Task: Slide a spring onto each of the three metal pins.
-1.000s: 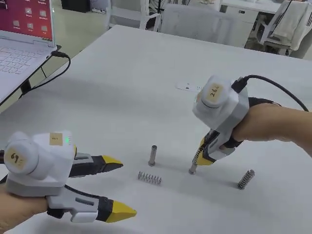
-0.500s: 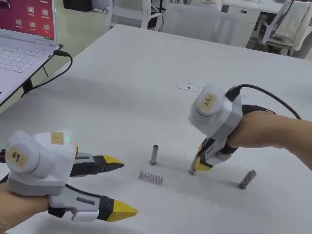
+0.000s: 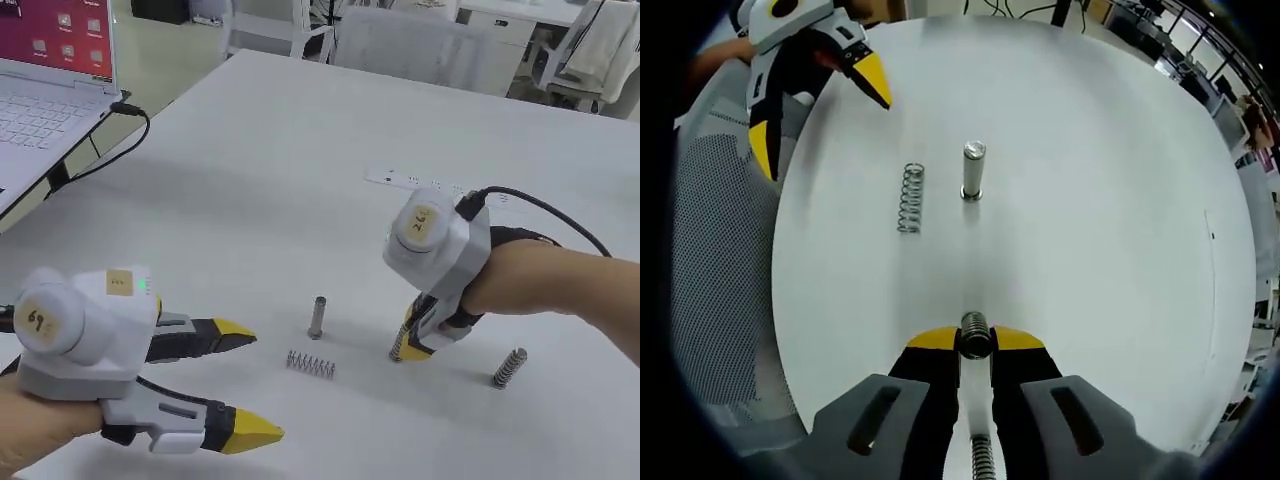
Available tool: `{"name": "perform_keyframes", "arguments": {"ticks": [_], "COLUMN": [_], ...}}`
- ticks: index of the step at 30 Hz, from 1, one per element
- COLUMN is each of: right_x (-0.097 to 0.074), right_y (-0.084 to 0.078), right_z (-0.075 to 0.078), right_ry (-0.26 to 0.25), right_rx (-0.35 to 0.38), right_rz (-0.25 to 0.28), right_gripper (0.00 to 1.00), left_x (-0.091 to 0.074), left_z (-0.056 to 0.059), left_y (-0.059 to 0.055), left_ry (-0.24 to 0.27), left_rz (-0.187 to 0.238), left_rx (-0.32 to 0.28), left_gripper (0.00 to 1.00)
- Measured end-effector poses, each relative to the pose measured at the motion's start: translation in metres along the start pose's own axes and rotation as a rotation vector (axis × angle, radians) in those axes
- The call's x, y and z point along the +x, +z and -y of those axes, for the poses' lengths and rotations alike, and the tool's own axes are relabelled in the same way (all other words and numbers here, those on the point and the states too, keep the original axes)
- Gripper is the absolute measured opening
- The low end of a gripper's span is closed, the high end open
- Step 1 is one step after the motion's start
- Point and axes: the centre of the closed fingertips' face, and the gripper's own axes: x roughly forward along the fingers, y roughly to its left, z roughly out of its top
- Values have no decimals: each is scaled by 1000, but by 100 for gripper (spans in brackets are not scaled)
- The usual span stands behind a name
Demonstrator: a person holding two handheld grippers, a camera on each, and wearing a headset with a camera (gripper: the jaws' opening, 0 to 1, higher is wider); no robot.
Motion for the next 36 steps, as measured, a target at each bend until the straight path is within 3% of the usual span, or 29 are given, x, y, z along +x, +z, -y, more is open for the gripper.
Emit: {"name": "perform_keyframes", "arguments": {"ticks": [20, 36], "right_x": [-2, -9], "right_y": [1, -13], "right_z": [0, 2], "right_ry": [0, -23], "right_rx": [22, 64], "right_rz": [32, 53], "right_gripper": [13, 17], "left_x": [1, 1], "left_z": [2, 4], "left_y": [1, 2], "left_ry": [-4, -5], "left_rz": [-1, -3], "left_rx": [1, 3], "left_gripper": [57, 58]}}
